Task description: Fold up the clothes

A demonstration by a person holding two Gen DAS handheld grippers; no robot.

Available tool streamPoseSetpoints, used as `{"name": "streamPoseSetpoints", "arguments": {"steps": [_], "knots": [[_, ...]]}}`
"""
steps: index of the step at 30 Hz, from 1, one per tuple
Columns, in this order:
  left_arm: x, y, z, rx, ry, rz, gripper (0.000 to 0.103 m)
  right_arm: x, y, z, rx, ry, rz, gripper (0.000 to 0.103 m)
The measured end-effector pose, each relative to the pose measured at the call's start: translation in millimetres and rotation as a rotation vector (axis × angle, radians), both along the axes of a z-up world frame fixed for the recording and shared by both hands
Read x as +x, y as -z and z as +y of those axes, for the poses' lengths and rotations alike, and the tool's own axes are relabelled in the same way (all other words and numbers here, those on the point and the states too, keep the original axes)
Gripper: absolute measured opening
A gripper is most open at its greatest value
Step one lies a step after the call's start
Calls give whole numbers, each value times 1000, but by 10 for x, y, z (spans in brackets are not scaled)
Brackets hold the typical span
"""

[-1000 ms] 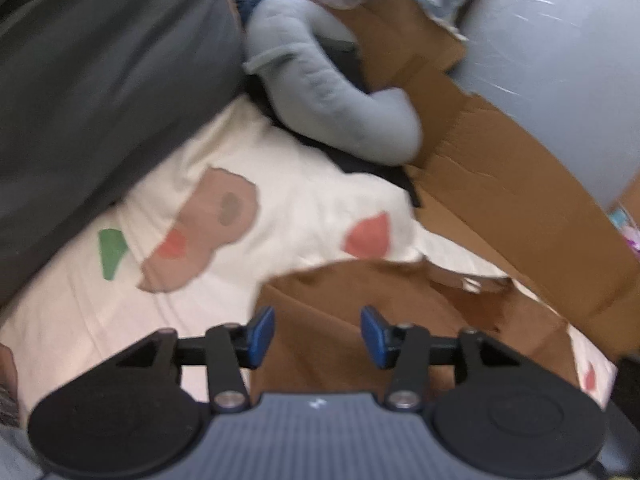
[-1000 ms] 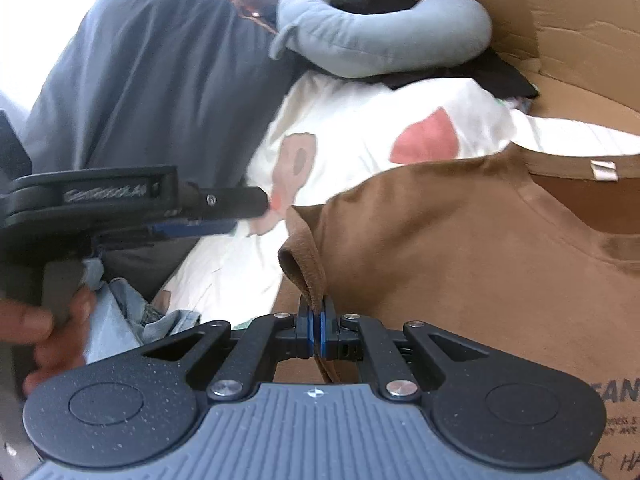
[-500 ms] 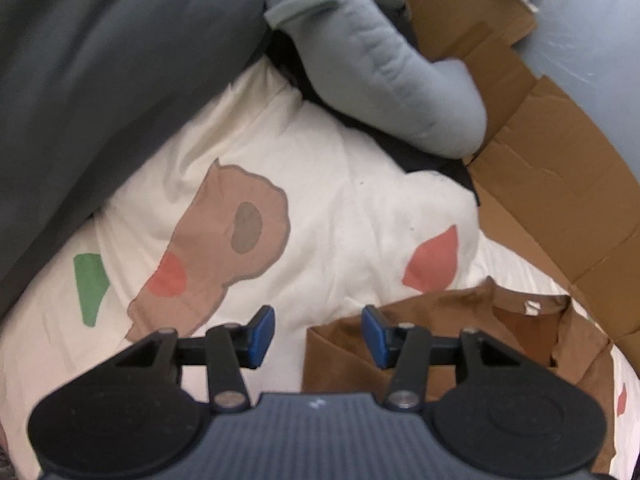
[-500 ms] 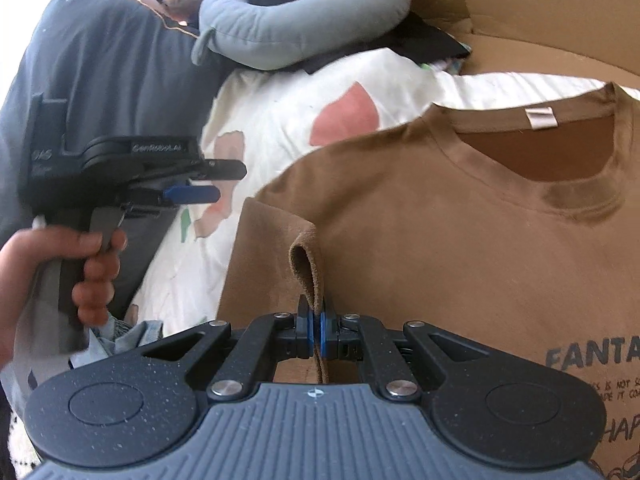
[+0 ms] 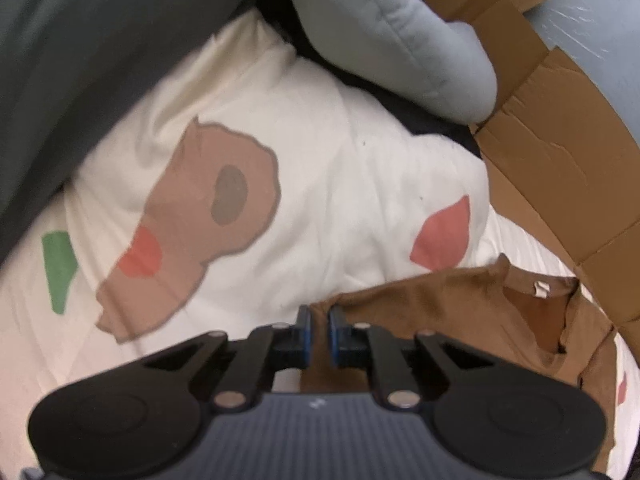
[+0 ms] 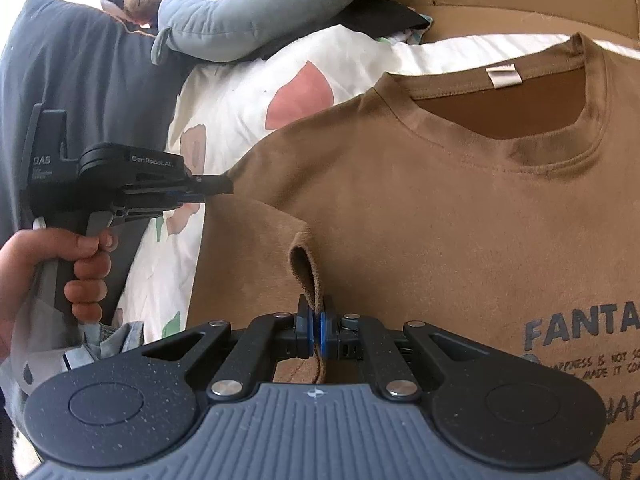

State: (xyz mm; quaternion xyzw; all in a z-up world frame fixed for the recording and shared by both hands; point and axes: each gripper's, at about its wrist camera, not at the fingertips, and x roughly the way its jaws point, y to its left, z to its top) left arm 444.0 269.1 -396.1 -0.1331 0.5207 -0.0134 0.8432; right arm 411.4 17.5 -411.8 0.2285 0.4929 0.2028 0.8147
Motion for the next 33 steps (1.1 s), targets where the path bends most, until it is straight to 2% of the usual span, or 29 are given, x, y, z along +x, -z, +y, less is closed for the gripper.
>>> {"name": "streamPoseSetpoints", "arguments": {"steps": [3,8,10,11,13,16,17,19,23,26,33], "knots": [[29,-33,-26,41,8,-13,9,39,17,-30,26,18,16,1],[64,18,-46,31,-18,-4,11,107,152,-59,-1,10,54,1],[45,-34,-14,10,-48,-28,16,137,214,-68,-5,-3,73,3],[23,-85,7,8,-61,-51,25,144,224,-80,-1,-1,72,4],[-22,-170,45,-2,-72,-85,31,156,230,-111,18,7,61,4],[-103,-262,79,-20,-66,-108,28,196,247,-148,29,27,61,7],[-138,-281,79,-24,-62,-108,20,216,258,-164,36,40,66,7],[-217,-301,66,-35,-44,-105,10,254,283,-205,55,65,76,7],[-324,-264,-57,-58,21,-74,9,359,341,-276,82,82,92,7],[-336,-163,-165,-10,76,-36,9,438,317,-272,62,52,74,2],[-153,120,-89,36,14,5,5,439,206,-252,20,27,28,1]]}}
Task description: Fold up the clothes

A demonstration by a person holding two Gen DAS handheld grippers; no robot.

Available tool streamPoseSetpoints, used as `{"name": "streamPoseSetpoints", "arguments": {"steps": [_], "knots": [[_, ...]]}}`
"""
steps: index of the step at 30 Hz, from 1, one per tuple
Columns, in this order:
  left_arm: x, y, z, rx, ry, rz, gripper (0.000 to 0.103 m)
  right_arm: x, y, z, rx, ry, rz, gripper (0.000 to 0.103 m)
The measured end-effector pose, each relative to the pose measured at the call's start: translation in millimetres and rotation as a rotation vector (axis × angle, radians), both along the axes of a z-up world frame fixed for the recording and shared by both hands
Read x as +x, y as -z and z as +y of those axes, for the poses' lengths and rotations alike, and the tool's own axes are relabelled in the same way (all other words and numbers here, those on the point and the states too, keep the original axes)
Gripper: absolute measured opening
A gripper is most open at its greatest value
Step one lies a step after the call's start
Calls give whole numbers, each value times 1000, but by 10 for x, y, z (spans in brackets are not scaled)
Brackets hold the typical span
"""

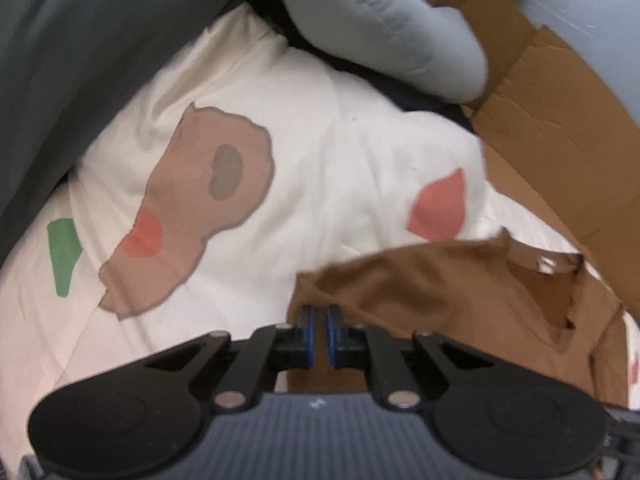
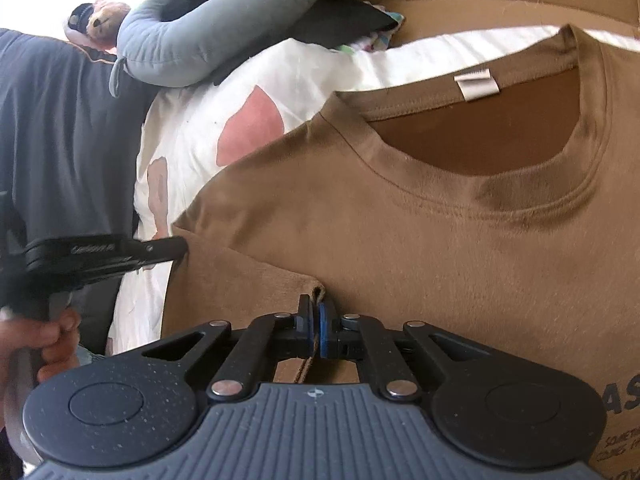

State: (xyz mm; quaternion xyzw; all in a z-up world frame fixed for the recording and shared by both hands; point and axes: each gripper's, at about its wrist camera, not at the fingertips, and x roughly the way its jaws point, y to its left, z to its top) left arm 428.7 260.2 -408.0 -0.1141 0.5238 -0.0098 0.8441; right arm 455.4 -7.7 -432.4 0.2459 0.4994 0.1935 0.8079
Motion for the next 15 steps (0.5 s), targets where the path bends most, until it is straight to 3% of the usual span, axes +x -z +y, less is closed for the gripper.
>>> {"name": "streamPoseSetpoints", "arguments": {"steps": [3,7,15], "knots": [[83,33,15,36,-19,3,5,-27,21,-62,-1,32,7,4],[43,-4,70,7,-39,-4,5,-142,91,-173,82,71,35,4],[-396,-209,26,-44,52,-26,9,-388,204,31,165,1,103,6]]}}
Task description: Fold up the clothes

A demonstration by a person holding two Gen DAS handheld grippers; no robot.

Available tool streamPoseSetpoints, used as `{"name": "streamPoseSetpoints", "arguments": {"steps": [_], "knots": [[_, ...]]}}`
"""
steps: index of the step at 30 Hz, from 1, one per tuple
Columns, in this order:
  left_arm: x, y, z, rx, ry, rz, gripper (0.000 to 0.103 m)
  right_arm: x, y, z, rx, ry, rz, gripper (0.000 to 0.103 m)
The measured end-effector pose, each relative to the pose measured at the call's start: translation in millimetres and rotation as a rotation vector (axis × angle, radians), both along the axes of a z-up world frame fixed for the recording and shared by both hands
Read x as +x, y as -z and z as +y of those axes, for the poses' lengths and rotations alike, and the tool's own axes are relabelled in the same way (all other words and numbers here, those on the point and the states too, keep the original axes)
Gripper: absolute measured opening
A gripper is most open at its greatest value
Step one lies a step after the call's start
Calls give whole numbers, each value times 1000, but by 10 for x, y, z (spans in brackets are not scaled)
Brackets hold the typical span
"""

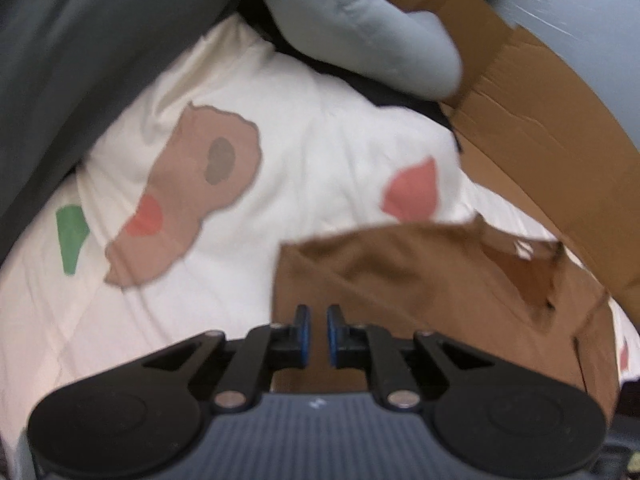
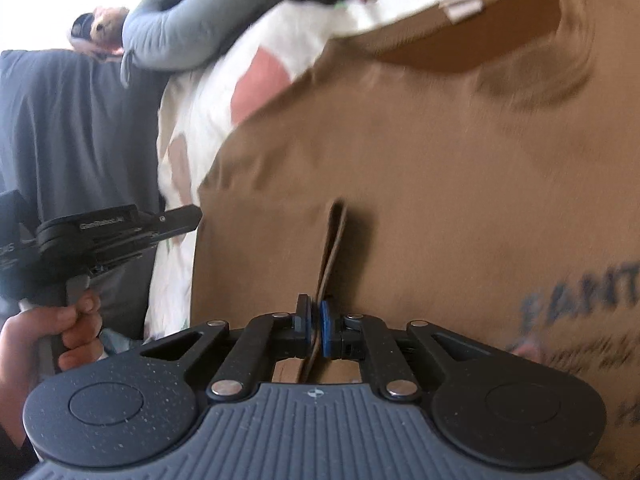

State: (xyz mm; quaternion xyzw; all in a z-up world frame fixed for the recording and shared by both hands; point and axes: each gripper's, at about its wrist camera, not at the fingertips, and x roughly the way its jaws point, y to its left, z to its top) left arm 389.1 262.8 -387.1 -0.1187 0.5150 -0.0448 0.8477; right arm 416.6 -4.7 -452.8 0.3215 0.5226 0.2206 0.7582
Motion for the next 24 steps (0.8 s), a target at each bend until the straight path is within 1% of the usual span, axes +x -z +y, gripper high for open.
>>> {"name": "streamPoseSetpoints", "arguments": {"steps": [1,2,3,5,6,8,11,12,13,14,18,20,23,24], "knots": [[-86,-20,-12,-8,4,-1,9,-28,13,19,11,-3,6,8],[-171,-40,-24,-17,8,-2,10,-55,24,33,21,-5,11,12],[-257,-60,-36,-25,12,-3,10,-81,34,43,32,-7,15,19],[-428,-100,-62,-41,19,-5,10,-132,56,60,55,-10,24,24],[-512,-116,-94,-40,22,-5,11,-155,68,65,69,-10,31,25],[-670,-149,-106,-33,-12,1,12,-201,93,76,94,-13,43,25],[-1010,-171,-83,-52,-64,-4,12,-250,94,101,127,-29,48,25],[-1123,-191,-100,-52,-75,-13,12,-261,68,113,127,-42,36,17],[-1204,-200,-102,-55,-87,-19,12,-270,27,124,120,-57,16,7],[-1281,-207,-106,-57,-97,-25,12,-280,-14,136,112,-72,-3,1],[-1444,-174,-158,-34,-99,-28,12,-276,-153,141,109,-93,-30,1],[-1456,-111,-171,-33,-100,-11,12,-268,-204,127,99,-89,-27,3],[-1447,0,-172,-11,-112,21,12,-277,-239,104,42,-73,-12,4],[-1444,41,-165,1,-119,34,12,-285,-240,91,9,-62,-4,7]]}}
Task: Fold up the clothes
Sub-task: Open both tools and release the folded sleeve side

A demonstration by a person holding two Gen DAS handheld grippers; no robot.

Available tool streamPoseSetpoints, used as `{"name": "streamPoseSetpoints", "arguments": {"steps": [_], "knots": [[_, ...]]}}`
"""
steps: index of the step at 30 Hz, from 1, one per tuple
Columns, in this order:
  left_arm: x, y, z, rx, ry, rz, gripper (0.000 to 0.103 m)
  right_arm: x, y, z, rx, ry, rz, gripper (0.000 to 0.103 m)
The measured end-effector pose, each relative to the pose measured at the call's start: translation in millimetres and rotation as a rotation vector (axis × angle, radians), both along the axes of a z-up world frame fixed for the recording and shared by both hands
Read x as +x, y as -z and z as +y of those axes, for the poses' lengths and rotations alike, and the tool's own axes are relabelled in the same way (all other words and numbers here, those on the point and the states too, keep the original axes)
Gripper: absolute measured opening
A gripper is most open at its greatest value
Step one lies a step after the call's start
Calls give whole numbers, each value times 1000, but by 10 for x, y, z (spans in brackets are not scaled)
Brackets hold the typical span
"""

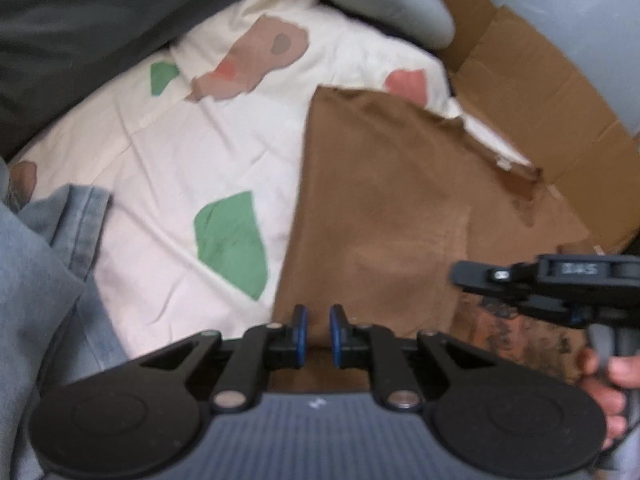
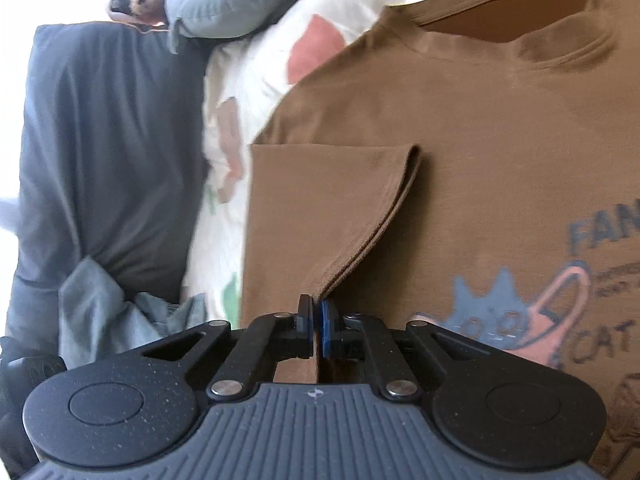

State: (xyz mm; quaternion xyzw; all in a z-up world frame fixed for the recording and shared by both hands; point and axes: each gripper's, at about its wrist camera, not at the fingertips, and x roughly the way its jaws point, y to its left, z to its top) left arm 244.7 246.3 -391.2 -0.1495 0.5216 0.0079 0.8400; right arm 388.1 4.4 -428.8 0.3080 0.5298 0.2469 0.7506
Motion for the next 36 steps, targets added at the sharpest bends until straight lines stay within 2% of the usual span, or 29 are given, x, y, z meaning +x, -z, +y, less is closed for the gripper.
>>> {"name": "streamPoseSetpoints", "arguments": {"steps": [3,11,13,15,19,20,21,25,30,32,34,36], "knots": [[18,66,28,25,-22,24,11,-61,18,-89,-77,37,14,9],[3,-126,-43,21,5,-50,12,-149,-137,-68,-59,28,-93,9],[11,-110,-51,14,8,-57,12,-144,-154,44,-62,-7,-114,15],[28,-66,-55,14,7,-56,12,-156,-144,175,-80,-61,-132,25],[28,57,-3,-5,-12,-74,12,-195,-101,397,-164,-132,-164,26],[17,90,10,-7,-13,-70,12,-215,-94,444,-193,-150,-178,28],[6,122,23,-8,-15,-66,11,-239,-79,481,-221,-170,-191,35],[-47,142,8,5,9,-64,10,-334,-37,541,-283,-232,-224,37],[-86,44,-1,-3,5,-70,20,-335,-80,540,-317,-271,-203,38],[-116,-58,-24,0,5,-77,34,-331,-117,543,-328,-287,-183,38],[-147,-159,-48,3,6,-85,42,-316,-188,512,-327,-291,-161,38],[-177,-262,-71,6,6,-92,47,-297,-316,448,-325,-290,-152,39]]}}
